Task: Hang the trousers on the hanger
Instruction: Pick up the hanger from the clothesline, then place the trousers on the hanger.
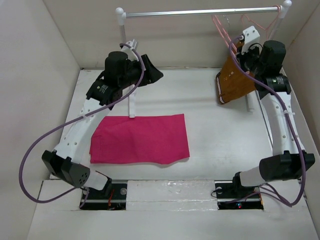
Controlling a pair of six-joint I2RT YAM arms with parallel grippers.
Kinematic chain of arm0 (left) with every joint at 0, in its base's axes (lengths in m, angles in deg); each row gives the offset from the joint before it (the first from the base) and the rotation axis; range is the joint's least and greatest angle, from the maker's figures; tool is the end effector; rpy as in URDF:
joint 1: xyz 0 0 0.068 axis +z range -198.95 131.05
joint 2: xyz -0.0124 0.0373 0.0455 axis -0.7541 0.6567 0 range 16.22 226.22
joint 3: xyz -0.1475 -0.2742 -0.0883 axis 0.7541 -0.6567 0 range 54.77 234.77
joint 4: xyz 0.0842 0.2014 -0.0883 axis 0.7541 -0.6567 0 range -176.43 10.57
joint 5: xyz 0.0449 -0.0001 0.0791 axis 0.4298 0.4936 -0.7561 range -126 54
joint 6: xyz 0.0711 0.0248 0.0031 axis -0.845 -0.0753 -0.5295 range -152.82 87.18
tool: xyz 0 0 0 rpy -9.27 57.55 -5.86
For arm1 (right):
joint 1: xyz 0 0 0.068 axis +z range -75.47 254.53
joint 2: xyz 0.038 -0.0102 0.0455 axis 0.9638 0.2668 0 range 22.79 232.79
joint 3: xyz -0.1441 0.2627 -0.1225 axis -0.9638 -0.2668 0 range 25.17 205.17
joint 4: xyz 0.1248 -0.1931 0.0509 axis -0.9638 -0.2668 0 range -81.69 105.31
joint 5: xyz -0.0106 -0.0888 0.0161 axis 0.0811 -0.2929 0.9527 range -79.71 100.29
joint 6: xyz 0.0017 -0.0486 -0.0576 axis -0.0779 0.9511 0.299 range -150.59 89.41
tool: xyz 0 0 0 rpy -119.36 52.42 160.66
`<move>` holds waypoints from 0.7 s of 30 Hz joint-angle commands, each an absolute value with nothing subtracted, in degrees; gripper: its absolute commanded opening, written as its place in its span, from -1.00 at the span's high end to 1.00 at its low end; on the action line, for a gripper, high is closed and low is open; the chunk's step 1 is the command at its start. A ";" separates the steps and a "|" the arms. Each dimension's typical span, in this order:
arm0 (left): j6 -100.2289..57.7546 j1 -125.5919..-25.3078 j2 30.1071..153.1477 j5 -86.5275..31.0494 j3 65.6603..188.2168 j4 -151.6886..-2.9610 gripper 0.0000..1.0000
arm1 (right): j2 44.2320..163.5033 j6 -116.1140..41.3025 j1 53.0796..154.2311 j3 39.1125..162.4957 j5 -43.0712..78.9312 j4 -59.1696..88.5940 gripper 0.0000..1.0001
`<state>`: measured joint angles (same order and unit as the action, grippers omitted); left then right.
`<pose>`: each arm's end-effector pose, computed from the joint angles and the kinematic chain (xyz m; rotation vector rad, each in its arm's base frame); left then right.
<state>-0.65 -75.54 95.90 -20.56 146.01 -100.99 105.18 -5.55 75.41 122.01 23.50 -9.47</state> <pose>0.2582 -0.1483 0.5036 0.1190 1.8400 -0.9707 0.3067 0.0193 0.5149 -0.5539 1.6574 -0.1066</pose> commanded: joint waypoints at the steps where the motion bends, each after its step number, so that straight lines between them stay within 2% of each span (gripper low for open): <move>1: 0.14 -76.80 101.45 -16.23 155.10 -102.01 -0.05 | 103.65 -4.05 77.86 121.33 18.74 -3.76 1.00; 3: 0.23 -77.59 102.26 -16.92 157.66 -102.19 -0.05 | 102.69 -3.61 79.43 120.71 17.41 -3.85 1.00; 9: 2.07 -88.23 109.55 -22.89 165.86 -101.24 -0.08 | 96.27 -5.89 88.23 106.75 11.63 -1.57 1.00; 15: 7.69 -91.23 112.54 -26.77 163.32 -94.55 -0.06 | 89.50 -11.86 95.70 95.24 7.75 -0.17 1.00; 21: 10.77 -92.36 116.85 -28.52 163.06 -94.02 -0.01 | 85.55 -13.36 100.10 91.09 4.67 -0.77 1.00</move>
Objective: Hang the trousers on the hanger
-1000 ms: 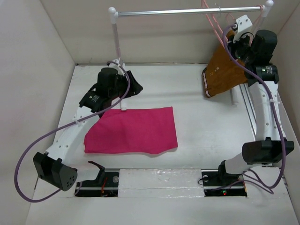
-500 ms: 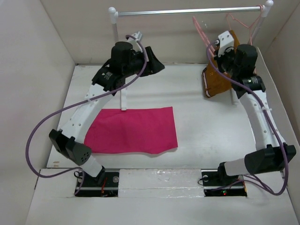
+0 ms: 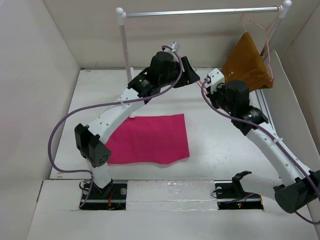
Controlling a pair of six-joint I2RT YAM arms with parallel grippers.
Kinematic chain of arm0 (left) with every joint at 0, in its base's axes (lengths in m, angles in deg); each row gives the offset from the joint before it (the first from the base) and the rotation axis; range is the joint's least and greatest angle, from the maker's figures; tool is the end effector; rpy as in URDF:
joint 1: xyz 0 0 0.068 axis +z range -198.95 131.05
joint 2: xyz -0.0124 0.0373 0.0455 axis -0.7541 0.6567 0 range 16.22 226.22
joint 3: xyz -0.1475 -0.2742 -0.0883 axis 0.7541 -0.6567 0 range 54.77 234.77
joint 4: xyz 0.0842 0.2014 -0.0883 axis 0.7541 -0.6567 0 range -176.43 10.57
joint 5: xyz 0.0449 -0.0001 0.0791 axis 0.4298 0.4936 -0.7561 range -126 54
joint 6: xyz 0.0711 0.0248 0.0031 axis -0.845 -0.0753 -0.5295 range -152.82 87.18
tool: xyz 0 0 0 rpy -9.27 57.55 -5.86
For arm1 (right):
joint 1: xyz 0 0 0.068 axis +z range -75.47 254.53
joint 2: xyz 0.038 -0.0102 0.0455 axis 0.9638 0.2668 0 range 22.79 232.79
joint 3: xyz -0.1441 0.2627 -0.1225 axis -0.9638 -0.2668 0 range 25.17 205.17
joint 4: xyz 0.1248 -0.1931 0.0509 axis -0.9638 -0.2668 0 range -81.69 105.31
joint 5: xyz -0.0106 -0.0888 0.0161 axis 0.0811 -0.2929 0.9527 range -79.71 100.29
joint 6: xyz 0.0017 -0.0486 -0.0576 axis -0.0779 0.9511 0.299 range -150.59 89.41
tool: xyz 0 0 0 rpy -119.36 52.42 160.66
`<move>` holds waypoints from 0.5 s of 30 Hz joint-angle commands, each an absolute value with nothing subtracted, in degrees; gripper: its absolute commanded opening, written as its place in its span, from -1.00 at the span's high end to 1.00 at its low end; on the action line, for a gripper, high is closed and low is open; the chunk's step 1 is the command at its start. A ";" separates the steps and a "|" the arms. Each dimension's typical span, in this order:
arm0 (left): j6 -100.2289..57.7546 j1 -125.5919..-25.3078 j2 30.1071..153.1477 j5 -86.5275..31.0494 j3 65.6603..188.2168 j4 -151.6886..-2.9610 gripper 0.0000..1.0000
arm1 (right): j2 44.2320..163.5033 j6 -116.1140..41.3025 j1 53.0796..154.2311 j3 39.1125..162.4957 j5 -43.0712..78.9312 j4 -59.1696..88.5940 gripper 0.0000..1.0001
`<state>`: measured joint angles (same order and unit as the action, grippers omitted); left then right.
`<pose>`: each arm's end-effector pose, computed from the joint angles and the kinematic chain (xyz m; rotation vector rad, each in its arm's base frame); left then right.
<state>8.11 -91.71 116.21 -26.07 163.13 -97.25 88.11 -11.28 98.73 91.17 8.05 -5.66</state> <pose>0.2977 -0.2903 0.4936 0.1695 1.8889 -1.1916 0.2137 0.0933 0.4158 -0.6891 1.7971 0.0197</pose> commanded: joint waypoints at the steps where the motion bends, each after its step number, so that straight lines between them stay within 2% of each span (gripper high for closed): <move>1: 11.12 -92.37 117.64 -28.79 162.96 -93.76 0.00 | 85.28 -13.54 100.63 90.57 4.58 -0.78 1.00; 15: 15.17 -95.44 122.13 -31.95 163.75 -93.49 0.10 | 83.17 -15.47 107.57 88.63 2.03 -0.78 1.00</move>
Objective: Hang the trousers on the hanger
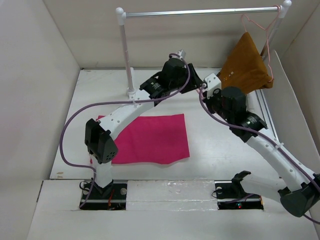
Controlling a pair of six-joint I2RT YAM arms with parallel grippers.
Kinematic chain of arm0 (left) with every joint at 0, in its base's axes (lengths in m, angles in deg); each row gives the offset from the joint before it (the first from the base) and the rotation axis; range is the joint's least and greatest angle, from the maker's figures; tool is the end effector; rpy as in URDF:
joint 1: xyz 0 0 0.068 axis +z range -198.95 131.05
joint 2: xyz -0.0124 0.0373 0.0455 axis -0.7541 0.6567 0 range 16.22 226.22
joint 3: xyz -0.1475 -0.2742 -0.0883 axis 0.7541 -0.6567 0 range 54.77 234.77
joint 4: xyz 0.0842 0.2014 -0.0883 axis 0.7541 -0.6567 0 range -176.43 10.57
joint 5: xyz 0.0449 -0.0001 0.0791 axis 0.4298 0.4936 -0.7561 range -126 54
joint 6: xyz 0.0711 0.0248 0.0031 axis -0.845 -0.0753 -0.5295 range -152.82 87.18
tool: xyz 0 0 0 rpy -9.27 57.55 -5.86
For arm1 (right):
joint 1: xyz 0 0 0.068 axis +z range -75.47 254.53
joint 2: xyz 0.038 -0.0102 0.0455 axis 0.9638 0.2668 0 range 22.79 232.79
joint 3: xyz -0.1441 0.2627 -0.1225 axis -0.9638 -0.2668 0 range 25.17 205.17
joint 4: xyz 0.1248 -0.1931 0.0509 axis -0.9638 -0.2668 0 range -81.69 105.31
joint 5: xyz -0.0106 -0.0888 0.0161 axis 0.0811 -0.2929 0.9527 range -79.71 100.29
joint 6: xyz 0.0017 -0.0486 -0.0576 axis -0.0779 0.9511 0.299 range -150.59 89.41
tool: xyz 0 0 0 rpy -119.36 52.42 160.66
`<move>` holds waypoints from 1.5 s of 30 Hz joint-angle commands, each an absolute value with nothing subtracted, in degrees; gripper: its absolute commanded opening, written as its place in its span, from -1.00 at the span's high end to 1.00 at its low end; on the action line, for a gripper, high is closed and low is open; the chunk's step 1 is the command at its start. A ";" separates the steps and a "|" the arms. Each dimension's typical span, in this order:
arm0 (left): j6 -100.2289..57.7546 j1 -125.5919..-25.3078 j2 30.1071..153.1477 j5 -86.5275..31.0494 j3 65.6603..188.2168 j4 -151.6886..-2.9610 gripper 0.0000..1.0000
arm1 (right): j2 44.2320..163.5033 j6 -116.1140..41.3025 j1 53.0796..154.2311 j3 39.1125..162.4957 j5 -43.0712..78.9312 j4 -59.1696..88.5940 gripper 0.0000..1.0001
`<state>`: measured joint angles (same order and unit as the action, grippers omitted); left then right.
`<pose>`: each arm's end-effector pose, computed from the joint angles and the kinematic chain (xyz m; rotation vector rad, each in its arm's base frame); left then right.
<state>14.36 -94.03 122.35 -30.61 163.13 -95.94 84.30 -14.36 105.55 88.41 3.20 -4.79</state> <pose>0.3174 -0.3268 0.4520 0.0365 1.9977 -1.1842 0.1877 0.1037 0.4148 -0.6792 1.7630 0.0595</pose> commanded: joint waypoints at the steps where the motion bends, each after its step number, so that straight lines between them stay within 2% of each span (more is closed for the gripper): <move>1: 15.26 -95.44 122.39 -31.87 163.49 -93.40 0.19 | 83.17 -15.73 108.10 88.54 1.59 -0.78 1.00; 4: 16.13 -96.06 122.39 -32.04 161.48 -92.97 0.38 | 83.34 -15.57 112.82 88.71 -3.57 -2.79 1.00; 5: 16.14 -96.06 122.39 -32.05 161.47 -92.96 0.38 | 83.34 -15.56 112.85 88.71 -3.60 -2.80 1.00; 8: 16.84 -96.06 122.13 -32.48 159.46 -92.96 0.72 | 83.34 -16.26 115.39 88.54 -6.92 -4.64 1.00; 9: 17.10 -96.06 121.69 -32.57 158.84 -92.79 0.92 | 83.34 -16.53 115.40 88.37 -7.63 -5.25 1.00; 10: 17.28 -96.06 121.43 -32.49 158.14 -92.53 1.00 | 83.26 -17.40 116.35 88.19 -8.16 -5.78 1.00; 11: 17.54 -96.06 120.82 -32.48 156.56 -92.00 1.00 | 82.99 -18.02 117.50 87.93 -10.52 -7.18 0.80; 12: 17.54 -96.06 120.81 -32.48 156.55 -92.00 1.00 | 82.99 -18.02 118.12 87.66 -10.54 -7.19 0.80; 13: 17.63 -96.06 120.55 -32.31 155.85 -92.00 1.00 | 82.73 -18.63 118.64 87.40 -10.98 -7.45 0.65; 14: 17.63 -96.06 120.46 -32.13 155.32 -91.82 1.00 | 82.47 -19.25 118.65 87.31 -11.24 -8.76 0.45; 15: 18.07 -96.06 119.68 -31.87 153.40 -91.39 1.00 | 81.68 -19.78 119.17 87.40 -10.55 -9.99 0.01; 18: 19.47 -96.59 116.78 -29.42 145.78 -86.47 1.00 | 79.75 -20.31 118.13 88.80 -3.97 -15.00 -0.47; 21: 21.41 -97.11 113.71 -27.65 138.02 -81.72 1.00 | 76.58 -19.17 114.53 90.03 6.04 -20.10 -0.69; 23: 22.64 -97.64 112.21 -27.65 134.68 -79.88 1.00 | 74.47 -18.73 111.03 90.21 12.88 -23.34 -0.70; 26: 24.74 -97.64 109.30 -26.69 127.56 -72.51 1.00 | 72.02 -18.73 106.72 88.64 20.36 -23.55 -0.58; 29: 27.38 -98.17 107.19 -27.91 122.28 -70.03 1.00 | 71.30 -20.74 104.16 83.37 28.62 -18.64 0.29; 30: 27.91 -99.47 106.06 -28.52 119.75 -69.42 1.00 | 71.48 -21.53 102.93 80.22 30.92 -17.05 0.81; 31: 28.44 -100.18 105.61 -29.49 118.50 -68.89 1.00 | 71.91 -22.93 102.92 78.80 32.51 -15.64 0.99; 37: 30.55 -104.22 105.25 -35.39 111.55 -65.11 1.00 | 76.22 -28.30 102.92 69.57 34.99 -2.37 1.00; 45: 34.68 -105.99 109.65 -41.62 104.69 -58.25 1.00 | 85.62 -28.48 101.69 64.64 34.28 9.15 1.00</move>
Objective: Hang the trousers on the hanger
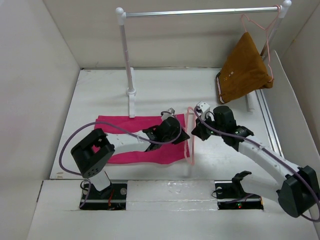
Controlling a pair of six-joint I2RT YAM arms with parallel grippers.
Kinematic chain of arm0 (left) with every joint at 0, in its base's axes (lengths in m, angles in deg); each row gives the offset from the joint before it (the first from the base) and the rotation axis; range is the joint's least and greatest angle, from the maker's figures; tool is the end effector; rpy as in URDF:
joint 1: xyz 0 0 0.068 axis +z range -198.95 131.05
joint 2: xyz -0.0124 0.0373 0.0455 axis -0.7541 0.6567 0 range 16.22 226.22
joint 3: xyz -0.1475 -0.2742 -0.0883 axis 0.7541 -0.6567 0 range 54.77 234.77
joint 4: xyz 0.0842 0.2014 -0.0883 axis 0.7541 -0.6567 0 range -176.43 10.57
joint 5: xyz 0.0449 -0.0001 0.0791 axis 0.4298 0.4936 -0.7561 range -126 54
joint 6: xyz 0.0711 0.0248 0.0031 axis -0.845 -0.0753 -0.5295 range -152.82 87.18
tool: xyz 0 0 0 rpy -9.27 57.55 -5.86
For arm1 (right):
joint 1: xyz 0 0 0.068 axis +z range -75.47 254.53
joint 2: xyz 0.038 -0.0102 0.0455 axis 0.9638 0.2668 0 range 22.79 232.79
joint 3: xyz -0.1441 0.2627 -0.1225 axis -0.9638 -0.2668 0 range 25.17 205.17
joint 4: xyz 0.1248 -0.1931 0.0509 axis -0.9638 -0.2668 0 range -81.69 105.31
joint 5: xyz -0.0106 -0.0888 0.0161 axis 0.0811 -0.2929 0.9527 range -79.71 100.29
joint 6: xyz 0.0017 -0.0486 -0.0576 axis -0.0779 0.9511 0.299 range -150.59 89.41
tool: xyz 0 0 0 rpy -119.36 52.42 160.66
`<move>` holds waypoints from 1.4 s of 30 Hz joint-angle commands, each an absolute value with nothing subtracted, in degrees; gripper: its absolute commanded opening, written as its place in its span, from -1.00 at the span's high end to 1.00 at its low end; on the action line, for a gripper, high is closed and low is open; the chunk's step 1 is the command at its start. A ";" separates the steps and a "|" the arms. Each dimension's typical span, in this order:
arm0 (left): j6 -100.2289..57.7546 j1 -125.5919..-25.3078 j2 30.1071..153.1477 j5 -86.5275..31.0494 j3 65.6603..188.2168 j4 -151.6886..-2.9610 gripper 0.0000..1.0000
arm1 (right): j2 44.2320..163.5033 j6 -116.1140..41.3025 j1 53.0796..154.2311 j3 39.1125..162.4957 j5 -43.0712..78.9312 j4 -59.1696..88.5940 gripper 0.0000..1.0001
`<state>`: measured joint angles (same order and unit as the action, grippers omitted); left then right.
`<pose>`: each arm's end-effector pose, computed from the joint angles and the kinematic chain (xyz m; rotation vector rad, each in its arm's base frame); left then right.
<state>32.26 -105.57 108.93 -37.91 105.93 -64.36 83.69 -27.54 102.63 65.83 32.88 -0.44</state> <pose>0.2000 -0.2998 0.2691 -0.1926 2.2844 -1.2209 0.1631 0.1148 0.2931 -0.8114 2.0717 0.6764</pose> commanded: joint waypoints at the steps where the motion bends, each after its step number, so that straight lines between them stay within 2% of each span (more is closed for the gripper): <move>1: 34.77 -105.99 110.08 -42.93 104.87 -58.59 1.00 | 86.41 -28.22 100.99 64.28 34.02 9.94 1.00; 7: 35.38 -105.99 113.51 -48.65 105.75 -60.44 1.00 | 93.53 -29.10 99.05 61.47 32.18 18.55 0.97; 10: 36.26 -105.99 114.22 -49.27 105.22 -60.53 1.00 | 97.66 -28.75 99.05 61.73 33.05 21.01 0.87; 12: 36.79 -106.51 114.74 -49.10 104.35 -60.53 1.00 | 100.64 -28.48 99.57 62.43 33.84 22.77 0.68; 17: 37.58 -106.52 115.19 -48.48 103.46 -60.53 1.00 | 104.08 -28.74 99.58 63.58 34.28 24.97 0.46; 21: 37.50 -107.66 116.06 -48.39 104.16 -61.58 1.00 | 108.64 -29.53 99.58 64.72 34.55 27.34 0.42; 30: 38.02 -108.19 116.24 -47.34 103.11 -62.64 1.00 | 111.64 -32.69 101.16 64.28 33.93 30.25 0.27; 34: 38.02 -108.19 115.45 -47.25 102.67 -63.43 1.00 | 112.87 -34.02 101.16 64.46 33.49 31.74 0.13; 38: 37.67 -108.19 115.10 -47.34 103.11 -64.66 1.00 | 114.46 -35.51 102.74 64.99 31.65 31.04 0.09; 42: 37.76 -108.72 115.27 -47.43 102.93 -65.19 1.00 | 114.02 -36.92 103.27 64.28 29.28 29.29 -0.07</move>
